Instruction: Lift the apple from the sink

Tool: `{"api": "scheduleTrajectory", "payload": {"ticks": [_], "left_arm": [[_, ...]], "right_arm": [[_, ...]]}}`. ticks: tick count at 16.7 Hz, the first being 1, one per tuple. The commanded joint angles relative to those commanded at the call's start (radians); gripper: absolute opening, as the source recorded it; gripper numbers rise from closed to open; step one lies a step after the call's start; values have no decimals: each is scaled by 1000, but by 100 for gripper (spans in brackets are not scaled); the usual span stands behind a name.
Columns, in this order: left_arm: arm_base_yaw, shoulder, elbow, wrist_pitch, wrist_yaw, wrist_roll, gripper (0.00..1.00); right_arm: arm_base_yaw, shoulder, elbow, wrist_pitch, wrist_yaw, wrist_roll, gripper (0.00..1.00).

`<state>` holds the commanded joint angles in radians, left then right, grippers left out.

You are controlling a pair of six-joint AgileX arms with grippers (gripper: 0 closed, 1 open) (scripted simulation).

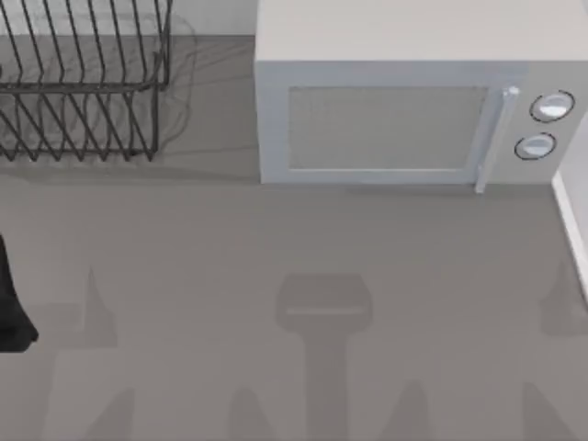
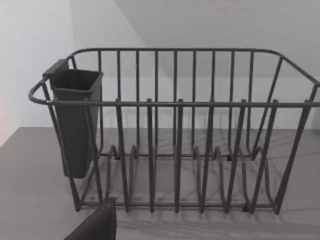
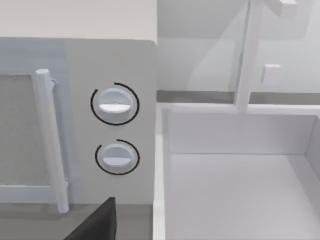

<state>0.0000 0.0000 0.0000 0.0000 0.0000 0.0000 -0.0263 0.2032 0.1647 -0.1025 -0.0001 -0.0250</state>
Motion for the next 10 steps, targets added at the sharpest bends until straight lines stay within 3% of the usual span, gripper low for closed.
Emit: {"api": "scheduleTrajectory", "payload": {"ticks": [10], "left_arm": [[0, 0, 0, 0, 0, 0, 100]], "right_arm": [[-114, 869, 716, -444, 1, -109, 100]]}}
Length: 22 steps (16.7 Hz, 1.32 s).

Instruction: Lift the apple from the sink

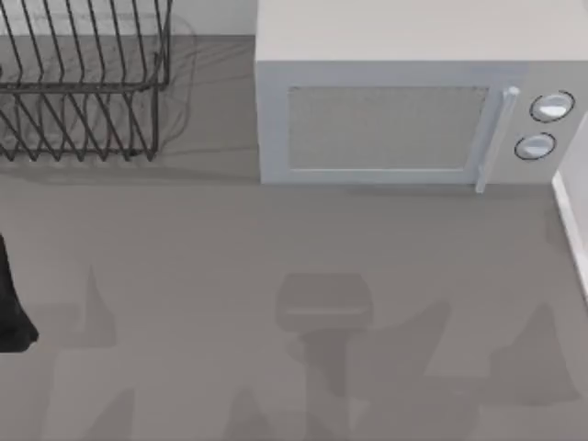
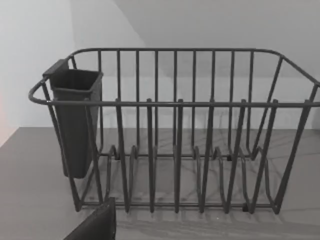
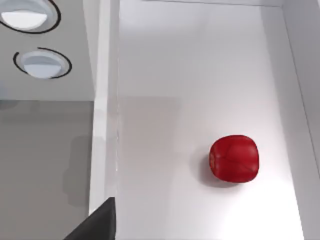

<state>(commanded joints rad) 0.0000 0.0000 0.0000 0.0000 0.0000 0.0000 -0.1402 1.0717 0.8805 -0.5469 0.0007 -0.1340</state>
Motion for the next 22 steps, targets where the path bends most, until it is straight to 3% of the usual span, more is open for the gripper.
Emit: {"api": "scheduleTrajectory", "payload": {"ticks": [12, 16, 22], "left_arm": [[0, 0, 0, 0, 0, 0, 100], [0, 0, 0, 0, 0, 0, 100], [0, 0, 0, 0, 0, 0, 100]], "right_arm": [[-140, 1048, 863, -535, 3, -129, 100], [-161, 1199, 987, -611, 3, -147, 100], [-157, 1210, 995, -616, 3, -147, 100]]}}
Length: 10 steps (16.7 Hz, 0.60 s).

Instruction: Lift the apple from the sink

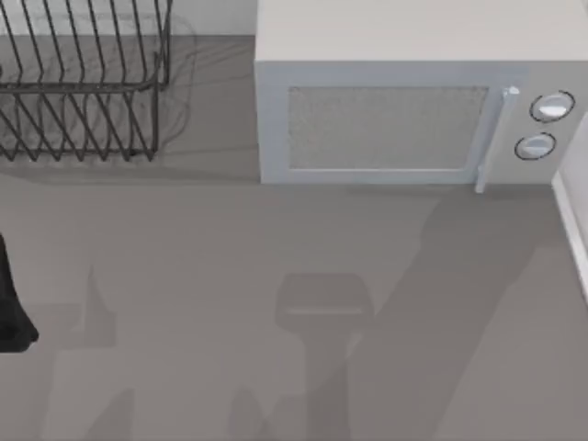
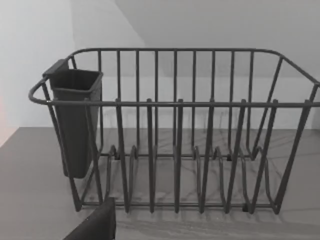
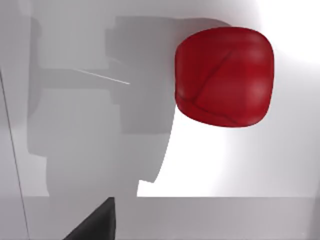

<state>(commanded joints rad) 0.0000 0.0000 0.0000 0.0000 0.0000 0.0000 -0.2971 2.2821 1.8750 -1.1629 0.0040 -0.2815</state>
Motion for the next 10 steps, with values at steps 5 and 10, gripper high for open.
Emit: {"api": "scheduleTrajectory", "payload": {"ticks": [5, 10], "left_arm": [[0, 0, 0, 0, 0, 0, 100], [0, 0, 0, 0, 0, 0, 100]], "right_arm": [[-1, 66, -58, 116, 1, 1, 100], [-3, 197, -167, 381, 2, 3, 100]]}}
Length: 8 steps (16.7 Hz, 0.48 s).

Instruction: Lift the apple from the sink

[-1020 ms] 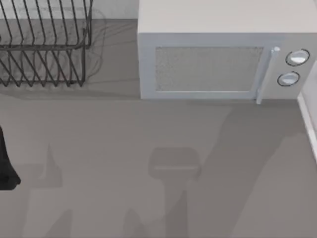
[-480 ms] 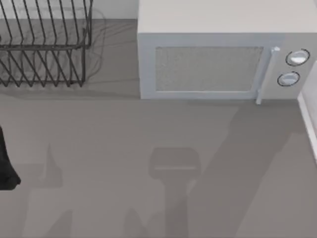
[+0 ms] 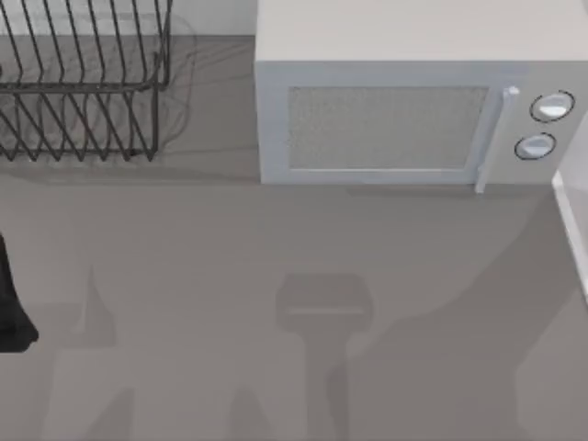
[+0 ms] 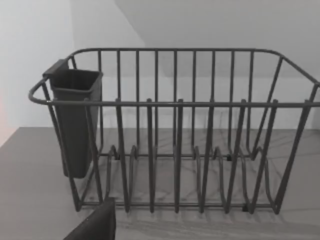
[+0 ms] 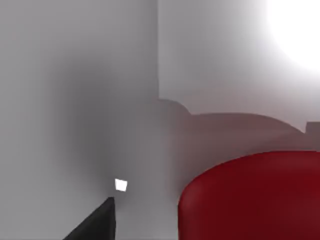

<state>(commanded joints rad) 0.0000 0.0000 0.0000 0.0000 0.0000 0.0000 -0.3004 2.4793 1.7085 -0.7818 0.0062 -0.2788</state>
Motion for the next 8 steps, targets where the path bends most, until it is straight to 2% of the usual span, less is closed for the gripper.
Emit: {"api": "scheduleTrajectory", "payload": {"ticks": [7, 8], "left_arm": [[0, 0, 0, 0, 0, 0, 100], [0, 0, 0, 0, 0, 0, 100]], "right_arm": [[-1, 49, -37, 67, 1, 0, 100], [-1, 49, -37, 67, 1, 0, 92]]}}
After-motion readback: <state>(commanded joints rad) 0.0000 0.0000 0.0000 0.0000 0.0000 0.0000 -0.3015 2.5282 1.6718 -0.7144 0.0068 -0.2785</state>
